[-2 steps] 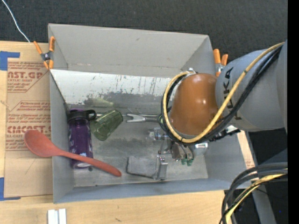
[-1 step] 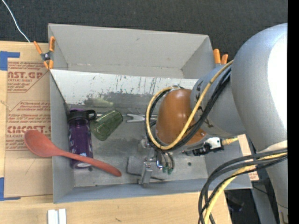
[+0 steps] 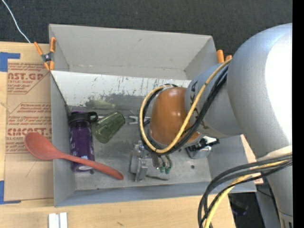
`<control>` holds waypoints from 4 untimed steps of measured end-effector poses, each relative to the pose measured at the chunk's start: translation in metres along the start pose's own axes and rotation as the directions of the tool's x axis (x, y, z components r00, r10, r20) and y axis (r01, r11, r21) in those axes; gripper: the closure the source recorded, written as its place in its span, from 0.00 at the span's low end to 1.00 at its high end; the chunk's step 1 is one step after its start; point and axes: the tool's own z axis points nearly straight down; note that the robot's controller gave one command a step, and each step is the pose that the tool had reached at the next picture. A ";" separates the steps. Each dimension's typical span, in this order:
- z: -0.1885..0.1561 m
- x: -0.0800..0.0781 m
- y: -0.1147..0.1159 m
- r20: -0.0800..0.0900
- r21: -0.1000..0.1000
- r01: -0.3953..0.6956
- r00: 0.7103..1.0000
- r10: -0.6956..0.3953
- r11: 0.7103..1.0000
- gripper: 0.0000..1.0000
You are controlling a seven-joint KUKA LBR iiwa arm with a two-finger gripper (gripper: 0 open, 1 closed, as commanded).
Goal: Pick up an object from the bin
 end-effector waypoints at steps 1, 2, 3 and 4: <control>0.000 0.000 0.000 0.000 0.000 0.000 1.000 0.000 1.000 1.00; -0.070 0.003 -0.024 0.003 0.000 0.054 0.999 -0.054 0.999 1.00; -0.052 -0.001 -0.029 -0.001 -0.001 -0.104 0.995 0.103 0.995 1.00; -0.052 -0.001 -0.029 -0.001 -0.001 -0.104 0.995 0.104 0.995 1.00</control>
Offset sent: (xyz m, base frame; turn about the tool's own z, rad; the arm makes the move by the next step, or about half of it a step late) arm -0.0053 -0.0239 0.0702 -0.0548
